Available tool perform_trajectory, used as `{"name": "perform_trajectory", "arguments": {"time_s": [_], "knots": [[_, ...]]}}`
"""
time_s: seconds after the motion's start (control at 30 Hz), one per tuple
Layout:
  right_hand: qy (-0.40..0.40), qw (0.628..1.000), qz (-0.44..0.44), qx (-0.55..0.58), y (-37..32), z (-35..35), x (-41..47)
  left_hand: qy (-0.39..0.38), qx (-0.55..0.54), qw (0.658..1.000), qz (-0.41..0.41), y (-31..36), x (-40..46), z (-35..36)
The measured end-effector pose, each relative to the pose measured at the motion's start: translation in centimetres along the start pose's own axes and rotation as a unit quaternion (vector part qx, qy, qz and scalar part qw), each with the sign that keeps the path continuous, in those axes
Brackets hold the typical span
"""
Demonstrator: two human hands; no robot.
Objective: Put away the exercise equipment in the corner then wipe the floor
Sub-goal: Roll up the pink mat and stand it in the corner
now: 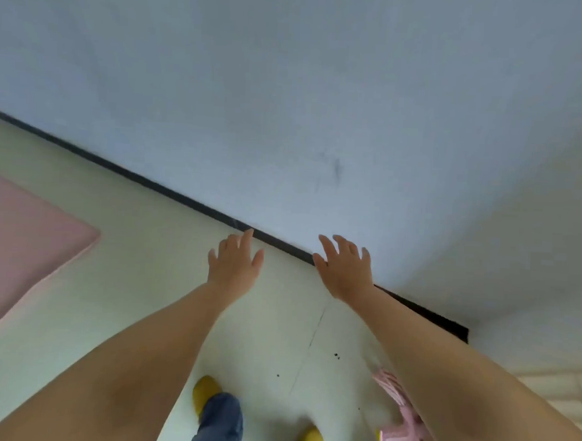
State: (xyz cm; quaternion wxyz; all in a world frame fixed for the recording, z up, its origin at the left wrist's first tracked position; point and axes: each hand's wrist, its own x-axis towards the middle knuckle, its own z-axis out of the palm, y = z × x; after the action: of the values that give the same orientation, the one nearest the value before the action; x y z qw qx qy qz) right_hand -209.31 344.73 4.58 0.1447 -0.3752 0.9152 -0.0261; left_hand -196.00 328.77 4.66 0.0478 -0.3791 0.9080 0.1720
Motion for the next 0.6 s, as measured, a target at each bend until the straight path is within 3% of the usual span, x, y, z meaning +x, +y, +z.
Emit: {"name": "perform_trajectory", "arguments": {"time_s": [0.13, 0.27, 0.6], "knots": [[0.003, 0.990, -0.141, -0.019, -12.2, -0.3, 1.7, 0.030, -0.030, 0.992, -0.122, -11.2, -3.1, -3.1], [-0.006, 0.966, -0.255, -0.048, -24.1, 0.8, 2.8, 0.062, -0.052, 0.979, -0.186, -21.7, -6.3, -6.0], [-0.055, 0.923, -0.370, -0.089, -50.1, 7.0, 3.1, 0.068, -0.016, 0.944, -0.322, -47.4, -12.9, -12.0]]}}
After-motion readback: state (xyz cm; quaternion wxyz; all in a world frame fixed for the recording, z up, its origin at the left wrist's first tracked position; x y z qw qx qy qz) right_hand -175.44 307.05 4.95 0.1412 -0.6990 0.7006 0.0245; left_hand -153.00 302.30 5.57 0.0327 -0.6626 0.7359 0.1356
